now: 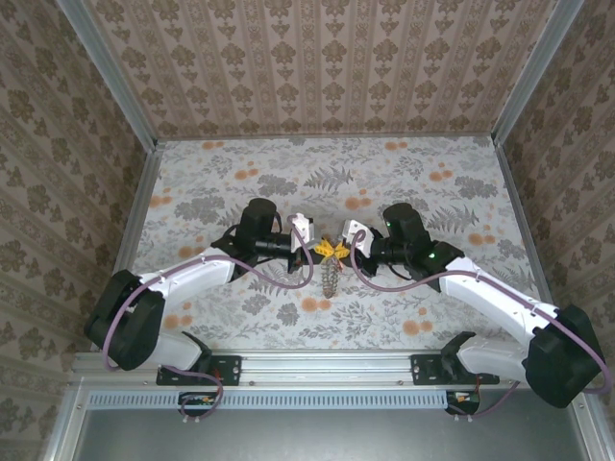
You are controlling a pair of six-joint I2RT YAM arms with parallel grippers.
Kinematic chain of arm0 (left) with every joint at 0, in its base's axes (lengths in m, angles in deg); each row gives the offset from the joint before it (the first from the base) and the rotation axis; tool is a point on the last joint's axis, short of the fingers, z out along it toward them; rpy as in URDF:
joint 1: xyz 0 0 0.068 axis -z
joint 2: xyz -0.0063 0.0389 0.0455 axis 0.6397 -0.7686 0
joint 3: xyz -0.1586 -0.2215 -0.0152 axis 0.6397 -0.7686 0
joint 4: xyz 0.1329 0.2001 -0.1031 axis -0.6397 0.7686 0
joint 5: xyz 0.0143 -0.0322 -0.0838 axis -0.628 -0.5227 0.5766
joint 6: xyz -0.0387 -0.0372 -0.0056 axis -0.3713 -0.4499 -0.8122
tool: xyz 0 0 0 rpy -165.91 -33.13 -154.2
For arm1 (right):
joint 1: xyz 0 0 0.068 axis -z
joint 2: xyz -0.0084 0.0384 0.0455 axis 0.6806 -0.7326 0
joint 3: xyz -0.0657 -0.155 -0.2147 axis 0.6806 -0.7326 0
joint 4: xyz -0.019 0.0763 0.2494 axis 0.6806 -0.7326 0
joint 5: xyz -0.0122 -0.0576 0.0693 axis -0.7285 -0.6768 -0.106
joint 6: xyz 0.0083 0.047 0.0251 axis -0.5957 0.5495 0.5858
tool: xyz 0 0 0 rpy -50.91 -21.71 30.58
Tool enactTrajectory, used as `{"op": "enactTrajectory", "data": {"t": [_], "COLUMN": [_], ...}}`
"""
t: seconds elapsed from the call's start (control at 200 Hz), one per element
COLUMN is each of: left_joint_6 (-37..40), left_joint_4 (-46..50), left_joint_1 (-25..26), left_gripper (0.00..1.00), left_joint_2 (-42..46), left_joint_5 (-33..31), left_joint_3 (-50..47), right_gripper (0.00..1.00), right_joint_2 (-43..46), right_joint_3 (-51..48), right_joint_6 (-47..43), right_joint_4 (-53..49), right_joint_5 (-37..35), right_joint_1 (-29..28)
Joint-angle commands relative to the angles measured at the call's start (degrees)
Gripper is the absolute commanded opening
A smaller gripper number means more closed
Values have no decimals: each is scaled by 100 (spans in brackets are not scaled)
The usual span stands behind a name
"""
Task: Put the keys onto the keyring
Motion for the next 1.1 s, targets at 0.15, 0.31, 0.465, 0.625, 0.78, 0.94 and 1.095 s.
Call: {"op": "enactTrajectory", "data": {"t": [0.15, 0.31, 0.465, 0.625, 0.78, 0.94, 1.095], "left_joint_6": [79, 719, 1420, 1739, 1776, 1796, 1822], "left_joint_4": [3, 1113, 2272, 2816, 2862, 2902, 2895], "left_joint_1": [6, 4, 4, 26, 78, 121, 158], "left_gripper": [0, 6, 12, 14, 16, 17, 5], "left_joint_2": [133, 135, 56, -95, -241, -374, -395], "left_joint_5": [330, 238, 63, 42, 43, -31, -92], "left_joint_3": [200, 487, 858, 1140, 1296, 1410, 1452], "right_gripper": [3, 0, 0, 0, 0, 0, 0], "right_joint_2": [-82, -11, 21, -9, -33, -45, -58], "right_joint_3": [250, 320, 409, 502, 561, 559, 569], "right_joint_6": [-190, -284, -355, -439, -431, -393, -381], "right_joint_4": [-115, -275, -445, -608, -648, -619, -671], "right_joint_5": [118, 79, 100, 82, 70, 70, 46], "right_joint_1": [-29, -29, -37, -80, -107, -117, -135]}}
